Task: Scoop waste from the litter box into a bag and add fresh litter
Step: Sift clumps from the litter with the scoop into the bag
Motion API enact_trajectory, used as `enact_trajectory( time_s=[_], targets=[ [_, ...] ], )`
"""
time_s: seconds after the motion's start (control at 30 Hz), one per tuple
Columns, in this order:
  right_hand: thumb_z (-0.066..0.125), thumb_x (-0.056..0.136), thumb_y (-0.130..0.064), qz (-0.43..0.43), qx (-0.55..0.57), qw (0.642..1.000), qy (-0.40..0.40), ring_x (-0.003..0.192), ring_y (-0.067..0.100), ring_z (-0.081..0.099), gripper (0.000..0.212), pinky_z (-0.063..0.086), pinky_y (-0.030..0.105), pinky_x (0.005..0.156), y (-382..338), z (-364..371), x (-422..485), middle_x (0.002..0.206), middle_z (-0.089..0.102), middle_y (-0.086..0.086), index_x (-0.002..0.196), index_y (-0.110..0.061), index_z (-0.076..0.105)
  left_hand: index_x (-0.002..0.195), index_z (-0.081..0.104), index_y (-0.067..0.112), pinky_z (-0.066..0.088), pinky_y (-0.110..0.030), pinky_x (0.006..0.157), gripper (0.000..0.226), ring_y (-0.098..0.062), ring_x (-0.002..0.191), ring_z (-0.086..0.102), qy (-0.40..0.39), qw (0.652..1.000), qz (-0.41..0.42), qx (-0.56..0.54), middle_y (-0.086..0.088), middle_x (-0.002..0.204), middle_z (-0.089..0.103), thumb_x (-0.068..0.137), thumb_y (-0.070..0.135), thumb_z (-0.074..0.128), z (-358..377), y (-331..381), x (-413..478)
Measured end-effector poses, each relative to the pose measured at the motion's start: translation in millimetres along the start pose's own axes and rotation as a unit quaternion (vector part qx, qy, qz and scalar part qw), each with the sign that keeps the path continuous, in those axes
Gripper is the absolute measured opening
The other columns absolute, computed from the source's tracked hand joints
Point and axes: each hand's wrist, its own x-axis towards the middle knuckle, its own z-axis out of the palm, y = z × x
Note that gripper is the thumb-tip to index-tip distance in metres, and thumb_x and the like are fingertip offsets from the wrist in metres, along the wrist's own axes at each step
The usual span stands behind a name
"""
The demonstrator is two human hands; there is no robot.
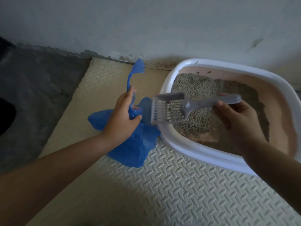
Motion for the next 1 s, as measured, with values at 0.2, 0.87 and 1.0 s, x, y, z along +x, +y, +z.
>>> enact_trajectory(
  time_s=[0.2, 0.87, 1.0],
  targets=[
    [0.069, 0.076, -0.019, 0.027, 0.008, 0.993, 0.111, 0.083, 0.009, 0.069, 0.028, 0.054, 0.016, 0.078, -5.7, -68.6, 5.2, 0.082, 0.071, -0.001, 0.104, -0.015, 0.064, 0.151, 0.017, 0.017, 0.034, -0.01, 0.102, 0.078, 0.002, 0.122, 0.045, -0.043, 0.998, 0.038, 0.006, 0.007, 0.147, 0.029, 0.088, -0.002, 0.059, 28.5, 12.7, 8.1],
    [0.062, 0.089, -0.013, -0.03, -0.341, 0.909, 0.237, 0.077, 0.007, 0.063, 0.018, 0.051, 0.011, 0.065, 4.4, -142.8, 17.8, 0.092, 0.063, 0.004, 0.107, -0.011, 0.057, 0.148, 0.021, 0.025, 0.04, -0.021, 0.096, 0.076, -0.008, 0.11, 0.054, -0.099, 0.994, 0.034, 0.025, 0.014, 0.132, 0.031, 0.088, 0.001, 0.061, 64.4, 16.0, 17.1],
    [0.063, 0.089, -0.02, -0.018, -0.319, 0.92, 0.229, 0.076, 0.007, 0.068, 0.02, 0.058, 0.03, 0.074, 17.8, -129.0, 27.4, 0.085, 0.068, 0.001, 0.106, -0.011, 0.057, 0.142, 0.022, 0.034, 0.044, -0.027, 0.098, 0.076, -0.003, 0.104, 0.057, -0.096, 0.995, 0.036, 0.012, 0.012, 0.13, 0.034, 0.087, -0.002, 0.061, 64.7, 16.6, 16.8]
  ],
)
